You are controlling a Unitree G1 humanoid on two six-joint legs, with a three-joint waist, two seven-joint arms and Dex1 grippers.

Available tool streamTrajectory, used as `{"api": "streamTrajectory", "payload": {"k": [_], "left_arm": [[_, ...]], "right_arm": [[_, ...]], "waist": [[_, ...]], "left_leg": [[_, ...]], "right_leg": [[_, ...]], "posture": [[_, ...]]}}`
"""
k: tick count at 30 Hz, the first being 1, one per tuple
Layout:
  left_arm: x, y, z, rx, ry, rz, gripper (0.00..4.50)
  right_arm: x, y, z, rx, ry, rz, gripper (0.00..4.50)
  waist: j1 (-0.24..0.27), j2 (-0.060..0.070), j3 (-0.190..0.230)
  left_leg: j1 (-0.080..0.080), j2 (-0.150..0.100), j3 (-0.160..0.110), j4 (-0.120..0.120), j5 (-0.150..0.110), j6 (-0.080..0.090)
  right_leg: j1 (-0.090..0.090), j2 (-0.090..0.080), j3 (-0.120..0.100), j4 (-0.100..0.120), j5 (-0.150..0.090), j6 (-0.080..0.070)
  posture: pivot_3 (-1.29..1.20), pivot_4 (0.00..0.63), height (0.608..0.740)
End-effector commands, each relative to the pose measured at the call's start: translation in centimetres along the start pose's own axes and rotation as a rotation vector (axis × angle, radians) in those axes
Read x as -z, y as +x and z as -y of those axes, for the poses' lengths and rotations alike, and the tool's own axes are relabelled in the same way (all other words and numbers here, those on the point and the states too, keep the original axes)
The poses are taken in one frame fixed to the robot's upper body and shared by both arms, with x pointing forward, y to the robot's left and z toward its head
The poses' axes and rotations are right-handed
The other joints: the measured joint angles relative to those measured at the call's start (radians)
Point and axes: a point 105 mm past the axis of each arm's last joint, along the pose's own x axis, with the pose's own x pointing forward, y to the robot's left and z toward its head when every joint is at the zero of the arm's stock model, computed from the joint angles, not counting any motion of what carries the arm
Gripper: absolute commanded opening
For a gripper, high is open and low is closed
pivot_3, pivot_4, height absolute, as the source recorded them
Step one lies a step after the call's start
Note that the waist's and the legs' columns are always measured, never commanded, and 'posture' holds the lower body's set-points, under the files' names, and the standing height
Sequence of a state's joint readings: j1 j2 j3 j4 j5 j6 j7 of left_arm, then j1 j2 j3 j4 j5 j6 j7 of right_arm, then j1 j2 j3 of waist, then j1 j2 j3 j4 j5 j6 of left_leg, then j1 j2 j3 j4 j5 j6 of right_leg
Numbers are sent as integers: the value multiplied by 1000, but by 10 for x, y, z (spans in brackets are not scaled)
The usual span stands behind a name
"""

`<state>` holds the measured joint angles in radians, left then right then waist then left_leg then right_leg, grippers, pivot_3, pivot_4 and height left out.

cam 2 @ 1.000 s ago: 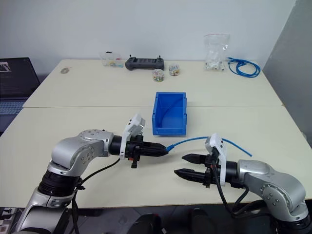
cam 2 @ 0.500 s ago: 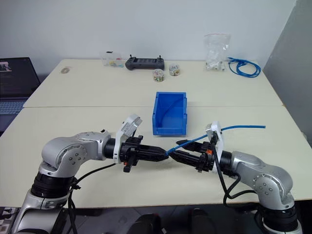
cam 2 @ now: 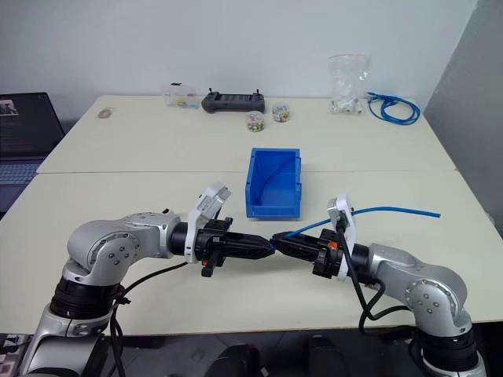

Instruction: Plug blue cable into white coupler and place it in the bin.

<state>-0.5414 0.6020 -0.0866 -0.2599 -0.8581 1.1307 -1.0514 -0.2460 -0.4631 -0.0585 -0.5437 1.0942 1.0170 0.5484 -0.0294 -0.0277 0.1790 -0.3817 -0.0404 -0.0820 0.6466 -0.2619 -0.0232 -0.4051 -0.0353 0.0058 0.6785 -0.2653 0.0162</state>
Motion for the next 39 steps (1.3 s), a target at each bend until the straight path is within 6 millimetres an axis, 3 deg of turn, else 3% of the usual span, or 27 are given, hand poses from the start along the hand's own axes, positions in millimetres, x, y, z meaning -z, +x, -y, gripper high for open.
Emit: {"api": "streamTrajectory", "payload": {"k": [1,7,9,15,25,27,29,34,39], "left_arm": [[-10,0,3,-1,43,22,235],[-7,0,0,-16,57,8,235],[-7,0,-1,-21,66,9,948],[-5,-2,2,-10,86,1,2199],[16,-34,12,-157,116,-60,4071],[19,-41,5,-257,112,-23,4489],[22,-45,-2,-354,113,12,4500],[45,-79,-53,-992,127,128,4500],[70,-100,-70,-1395,54,199,4500]], "right_arm": [[-6,2,-10,-51,-17,14,131],[-7,2,-10,-56,-14,20,127],[-7,2,-10,-52,-15,23,126],[-7,2,-5,-29,-11,34,117],[-5,-10,38,163,-42,47,110],[-6,-11,42,176,-50,50,110],[-6,-12,44,181,-55,51,110],[-1,-10,47,176,-71,25,109],[2,-5,46,153,-87,1,109]], "waist": [[0,0,0],[0,0,0],[0,0,0],[0,0,0],[-1,1,0],[1,1,0],[1,1,0],[2,1,0],[7,0,0]], "left_leg": [[0,0,0,0,0,0],[0,0,0,0,0,0],[0,0,0,0,0,0],[0,0,0,0,0,0],[0,0,1,-1,0,0],[0,0,1,-1,0,0],[0,0,1,-1,0,0],[1,0,2,-1,0,0],[0,0,2,-1,0,0]], "right_leg": [[0,0,0,0,0,0],[0,0,0,0,0,0],[0,0,0,0,0,0],[0,0,0,0,0,0],[-1,0,2,0,0,0],[-1,0,2,0,0,0],[-1,0,2,-1,-1,1],[-1,0,4,-2,0,-1],[0,0,3,-2,1,-1]], "posture": [[0,150,740],[0,150,740],[0,150,740],[0,150,740],[0,150,740],[0,150,740],[0,150,740],[0,150,740],[0,150,740]]}}
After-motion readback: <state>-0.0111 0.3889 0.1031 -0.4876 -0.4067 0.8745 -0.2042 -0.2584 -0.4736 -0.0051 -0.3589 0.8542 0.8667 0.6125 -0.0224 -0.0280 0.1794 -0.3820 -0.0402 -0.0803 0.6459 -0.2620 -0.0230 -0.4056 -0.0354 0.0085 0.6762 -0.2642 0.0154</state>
